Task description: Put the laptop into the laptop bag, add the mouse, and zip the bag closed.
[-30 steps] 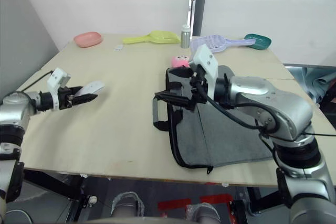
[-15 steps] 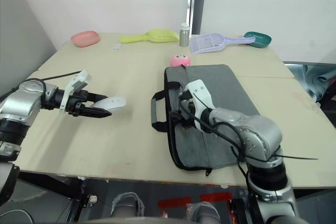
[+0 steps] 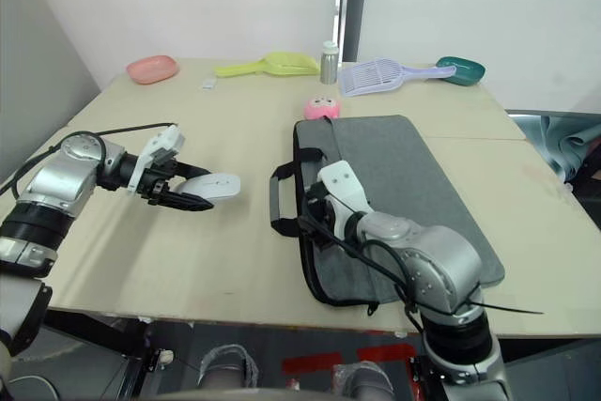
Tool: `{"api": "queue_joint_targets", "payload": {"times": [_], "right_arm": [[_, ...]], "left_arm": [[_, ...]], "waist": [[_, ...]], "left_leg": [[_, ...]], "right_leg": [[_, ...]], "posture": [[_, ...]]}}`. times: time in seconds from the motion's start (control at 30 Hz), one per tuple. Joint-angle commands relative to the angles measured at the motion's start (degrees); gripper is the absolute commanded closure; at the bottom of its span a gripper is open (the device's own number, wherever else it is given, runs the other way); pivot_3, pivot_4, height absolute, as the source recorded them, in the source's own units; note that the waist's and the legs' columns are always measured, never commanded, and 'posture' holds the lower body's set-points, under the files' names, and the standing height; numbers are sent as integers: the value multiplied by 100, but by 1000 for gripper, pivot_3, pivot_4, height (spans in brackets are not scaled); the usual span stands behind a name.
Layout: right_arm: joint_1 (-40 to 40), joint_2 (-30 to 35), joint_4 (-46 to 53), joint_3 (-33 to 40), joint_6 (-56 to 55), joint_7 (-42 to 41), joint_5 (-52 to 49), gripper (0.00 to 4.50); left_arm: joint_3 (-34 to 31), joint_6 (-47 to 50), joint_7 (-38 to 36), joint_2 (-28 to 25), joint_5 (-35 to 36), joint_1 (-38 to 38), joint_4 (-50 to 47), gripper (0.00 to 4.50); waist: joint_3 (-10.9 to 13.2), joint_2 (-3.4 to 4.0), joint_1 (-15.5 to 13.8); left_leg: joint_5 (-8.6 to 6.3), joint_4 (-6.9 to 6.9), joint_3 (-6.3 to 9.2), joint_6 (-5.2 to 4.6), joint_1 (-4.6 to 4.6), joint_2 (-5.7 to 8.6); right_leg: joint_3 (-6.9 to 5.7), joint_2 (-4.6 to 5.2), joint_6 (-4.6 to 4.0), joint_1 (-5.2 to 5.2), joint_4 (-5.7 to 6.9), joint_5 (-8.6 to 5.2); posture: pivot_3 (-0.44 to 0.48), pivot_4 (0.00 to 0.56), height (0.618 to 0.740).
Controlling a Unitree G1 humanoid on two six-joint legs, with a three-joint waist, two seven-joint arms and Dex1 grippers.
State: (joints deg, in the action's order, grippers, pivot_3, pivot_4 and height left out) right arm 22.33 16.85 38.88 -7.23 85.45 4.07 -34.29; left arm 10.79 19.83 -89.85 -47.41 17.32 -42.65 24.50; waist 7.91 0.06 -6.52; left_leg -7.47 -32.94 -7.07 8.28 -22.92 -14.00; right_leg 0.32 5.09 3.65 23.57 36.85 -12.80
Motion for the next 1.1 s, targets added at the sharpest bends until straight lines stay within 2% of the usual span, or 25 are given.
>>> {"api": "queue_joint_targets", "payload": {"times": [0.03, 0.37, 0.67, 0.8, 1.03, 1.1], "right_arm": [[-202, 354, -115, -269, -279, -152, 352, 1150], [-266, 579, -96, -426, -666, -681, 572, 4475], [215, 212, 349, 517, -908, -1340, 122, 4475], [510, 139, 517, 1249, -947, -1616, -304, 4475], [809, 573, 850, 2745, -1257, -2422, -1812, 4475], [708, 759, 884, 2926, -1283, -2513, -2191, 4475]], "left_arm": [[-72, -161, -264, -20, -7, -139, 8, 1635], [-66, -305, -170, 148, -64, -116, 41, 1635], [20, -524, -20, 684, -224, -185, 139, 1635], [54, -705, 62, 920, -360, -293, 343, 1635], [50, -1256, 521, 1618, -681, -854, 1189, 1635], [6, -1376, 680, 1803, -749, -1027, 1443, 1635]], "waist": [[-1, -1, -19], [-2, -3, -46], [-1, -1, -13], [-1, -2, 0], [1, -1, -53], [1, -2, -75]], "left_leg": [[0, 0, 0, 0, 1, 0], [1, -5, 1, 1, 9, 1], [1, -6, 1, 1, 5, 1], [2, -6, 1, 0, 4, 1], [2, -6, 1, -3, -3, 1], [2, -4, 2, -6, -3, 1]], "right_leg": [[0, 0, 1, -3, 0, 0], [4, 2, 3, -11, 8, 1], [4, 0, 2, -6, 9, 1], [3, 0, 1, -5, 10, 0], [3, 0, 0, -4, 4, 1], [-1, -1, 0, -5, 2, 1]], "posture": [[0, 150, 740], [0, 150, 740], [0, 150, 740], [0, 150, 740], [0, 150, 740], [0, 150, 740]]}}
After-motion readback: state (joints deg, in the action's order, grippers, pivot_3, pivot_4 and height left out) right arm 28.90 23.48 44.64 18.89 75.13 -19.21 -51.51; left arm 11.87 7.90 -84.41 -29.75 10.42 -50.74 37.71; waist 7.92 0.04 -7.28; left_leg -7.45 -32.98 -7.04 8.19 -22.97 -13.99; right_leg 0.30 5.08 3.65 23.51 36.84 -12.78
